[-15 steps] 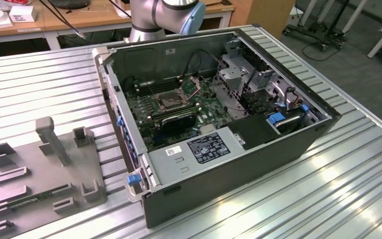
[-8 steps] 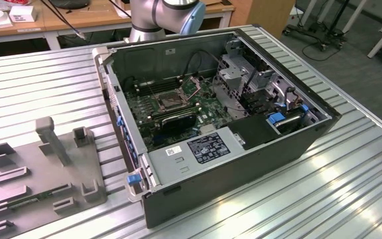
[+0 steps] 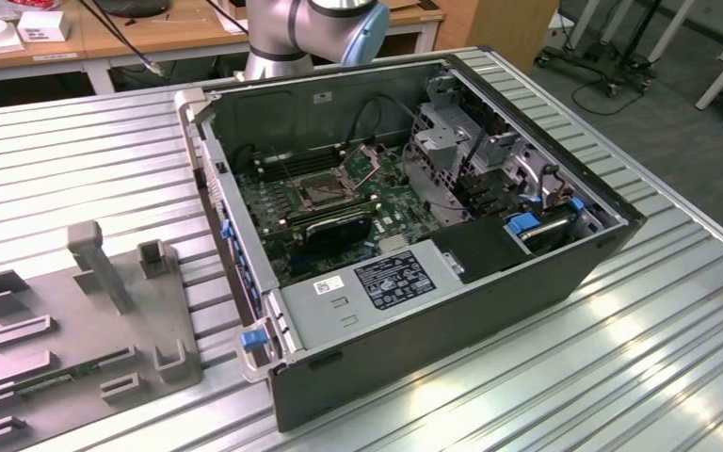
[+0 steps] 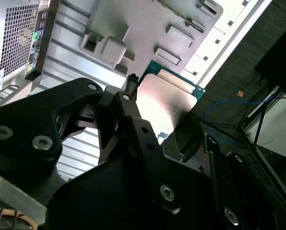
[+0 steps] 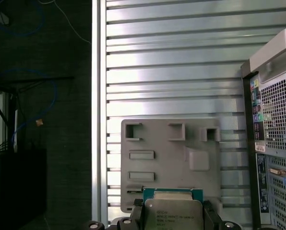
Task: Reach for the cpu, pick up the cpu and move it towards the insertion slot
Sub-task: 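Pick up the cpu and move it towards the insertion slot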
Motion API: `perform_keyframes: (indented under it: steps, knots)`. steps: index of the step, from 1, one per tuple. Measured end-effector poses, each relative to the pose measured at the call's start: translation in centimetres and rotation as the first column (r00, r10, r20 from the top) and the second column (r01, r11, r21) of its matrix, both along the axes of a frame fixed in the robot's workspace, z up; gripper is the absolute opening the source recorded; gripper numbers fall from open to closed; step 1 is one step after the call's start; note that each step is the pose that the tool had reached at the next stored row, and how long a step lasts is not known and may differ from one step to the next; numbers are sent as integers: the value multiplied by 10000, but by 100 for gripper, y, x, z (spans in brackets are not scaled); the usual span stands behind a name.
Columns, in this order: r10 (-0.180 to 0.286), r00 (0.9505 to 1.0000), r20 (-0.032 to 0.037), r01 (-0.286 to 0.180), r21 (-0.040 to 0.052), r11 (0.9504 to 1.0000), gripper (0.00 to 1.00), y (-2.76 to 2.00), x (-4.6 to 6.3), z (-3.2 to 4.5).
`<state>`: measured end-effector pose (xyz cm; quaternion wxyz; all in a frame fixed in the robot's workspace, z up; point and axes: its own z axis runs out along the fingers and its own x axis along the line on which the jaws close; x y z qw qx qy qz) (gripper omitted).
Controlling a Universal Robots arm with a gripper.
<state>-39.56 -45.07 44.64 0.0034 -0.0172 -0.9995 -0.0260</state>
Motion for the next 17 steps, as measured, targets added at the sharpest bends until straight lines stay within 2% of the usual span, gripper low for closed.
perform_keyframes:
  steps: [17]
  knots:
    - [-1, 10000, 0, 1, -1, 10000, 55, 0, 178, 0]
